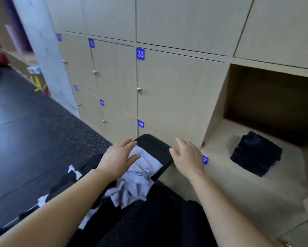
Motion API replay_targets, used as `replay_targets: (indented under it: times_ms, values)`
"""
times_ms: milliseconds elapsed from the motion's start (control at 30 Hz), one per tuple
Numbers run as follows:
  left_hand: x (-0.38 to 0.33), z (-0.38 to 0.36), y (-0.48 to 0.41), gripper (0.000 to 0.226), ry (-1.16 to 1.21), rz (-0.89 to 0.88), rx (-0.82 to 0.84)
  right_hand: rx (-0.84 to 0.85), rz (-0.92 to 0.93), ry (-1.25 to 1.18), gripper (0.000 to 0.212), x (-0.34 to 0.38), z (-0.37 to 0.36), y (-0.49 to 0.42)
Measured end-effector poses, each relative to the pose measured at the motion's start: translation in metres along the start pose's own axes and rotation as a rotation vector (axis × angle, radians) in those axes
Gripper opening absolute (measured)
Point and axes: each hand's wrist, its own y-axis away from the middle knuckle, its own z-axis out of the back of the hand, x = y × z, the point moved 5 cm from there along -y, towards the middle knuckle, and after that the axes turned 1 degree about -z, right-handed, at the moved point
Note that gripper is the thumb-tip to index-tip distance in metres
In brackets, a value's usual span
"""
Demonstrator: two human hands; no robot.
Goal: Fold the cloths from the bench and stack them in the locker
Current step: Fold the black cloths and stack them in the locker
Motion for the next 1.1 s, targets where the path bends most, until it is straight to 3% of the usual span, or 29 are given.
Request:
replay_targets:
  times_ms: [200, 467, 633, 1000, 1100]
  values:
    - [0.097, 0.028, 0.089, 0.063, -0.042, 0.178, -0.049, 0.146, 0.181, -0.006, 0.043, 0.093, -0.072, 0.028]
    - [0.191, 0.025, 0.169, 0.051, -0.022, 0.417, -0.081, 0.321, 0.335, -0.040, 0.036, 0.169, -0.143, 0.058]
    - [0.223, 0.002, 0.184, 0.049, 0.019, 0.476, -0.067, 0.332, 0.351, -0.003, 0.039, 0.184, -0.166, 0.055]
    - [0.253, -0.041, 0.196, 0.042, 0.051, 0.486, -0.031, 0.356, 0.656, -0.005, 0.037, 0.255, -0.221, 0.071]
    - [0.258, -0.045, 0.201, 0.037, 0.045, 0.514, -0.071, 0.342, 0.524, 0.064, 0.031, 0.261, -0.231, 0.066]
